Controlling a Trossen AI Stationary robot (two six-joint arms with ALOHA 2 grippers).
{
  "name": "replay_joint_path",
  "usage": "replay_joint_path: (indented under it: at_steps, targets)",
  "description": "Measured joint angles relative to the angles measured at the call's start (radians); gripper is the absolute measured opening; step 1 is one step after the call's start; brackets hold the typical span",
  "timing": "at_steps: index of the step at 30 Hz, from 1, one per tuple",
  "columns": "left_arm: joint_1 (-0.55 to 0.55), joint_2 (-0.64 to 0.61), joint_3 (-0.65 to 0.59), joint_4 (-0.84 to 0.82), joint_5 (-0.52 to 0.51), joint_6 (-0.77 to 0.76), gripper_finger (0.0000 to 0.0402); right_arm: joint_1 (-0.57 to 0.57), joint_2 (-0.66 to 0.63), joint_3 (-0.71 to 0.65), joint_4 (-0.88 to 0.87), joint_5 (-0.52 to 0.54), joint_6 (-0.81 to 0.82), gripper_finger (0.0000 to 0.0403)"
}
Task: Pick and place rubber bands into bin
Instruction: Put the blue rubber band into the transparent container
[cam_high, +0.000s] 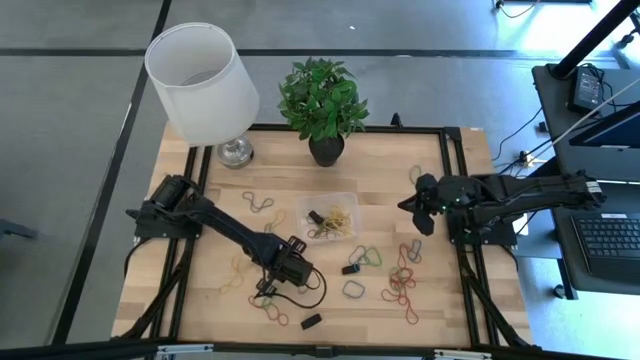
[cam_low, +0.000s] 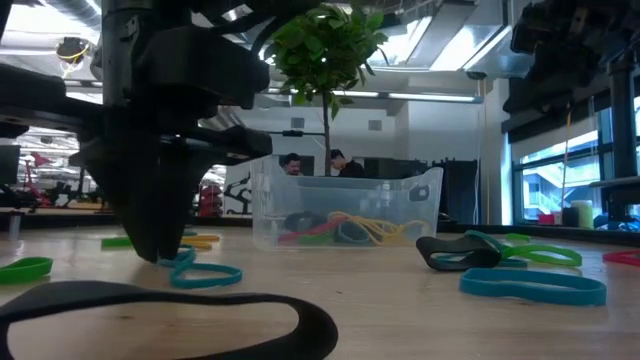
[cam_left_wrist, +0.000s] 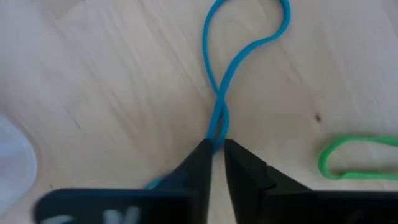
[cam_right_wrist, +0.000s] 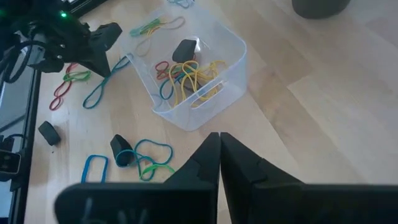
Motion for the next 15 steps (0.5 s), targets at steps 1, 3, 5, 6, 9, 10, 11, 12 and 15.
replay_joint_path:
  at_steps: [1, 3, 5, 6, 9, 10, 11, 12, 15]
  targets:
    - [0.000, -0.005, 0.000, -0.001, -0.001, -0.018, 0.0017, 0.000, 0.000, -0.006, 0.000, 0.000, 0.008, 0.0017]
    - [-0.001, -0.018, 0.004, -0.018, 0.011, -0.053, 0.0006, 0.000, 0.000, -0.019, 0.004, 0.000, 0.023, 0.0017]
    - [-0.004, -0.034, 0.020, -0.031, 0.025, -0.061, 0.0004, 0.000, 0.000, -0.031, 0.008, 0.001, 0.036, 0.0017]
    - [-0.005, -0.044, 0.033, -0.037, 0.027, -0.060, 0.0002, 0.000, 0.000, -0.036, 0.009, 0.001, 0.038, 0.0017]
    - [0.003, -0.087, 0.082, -0.105, 0.020, -0.066, 0.0001, 0.000, 0.000, -0.042, 0.010, 0.001, 0.057, 0.0017]
    - [0.007, -0.099, 0.098, -0.126, 0.020, -0.069, 0.0002, 0.000, 0.000, -0.042, 0.011, 0.001, 0.059, 0.0017]
    - [0.011, -0.112, 0.115, -0.150, 0.015, -0.069, 0.0002, 0.000, 0.000, -0.042, 0.016, 0.001, 0.059, 0.0017]
    - [0.019, -0.128, 0.131, -0.173, 0.006, -0.073, 0.0002, 0.000, 0.000, -0.042, 0.019, 0.001, 0.058, 0.0017]
    - [0.040, -0.189, 0.182, -0.204, -0.062, -0.102, 0.0002, 0.000, 0.000, -0.042, 0.027, 0.001, 0.053, 0.0017]
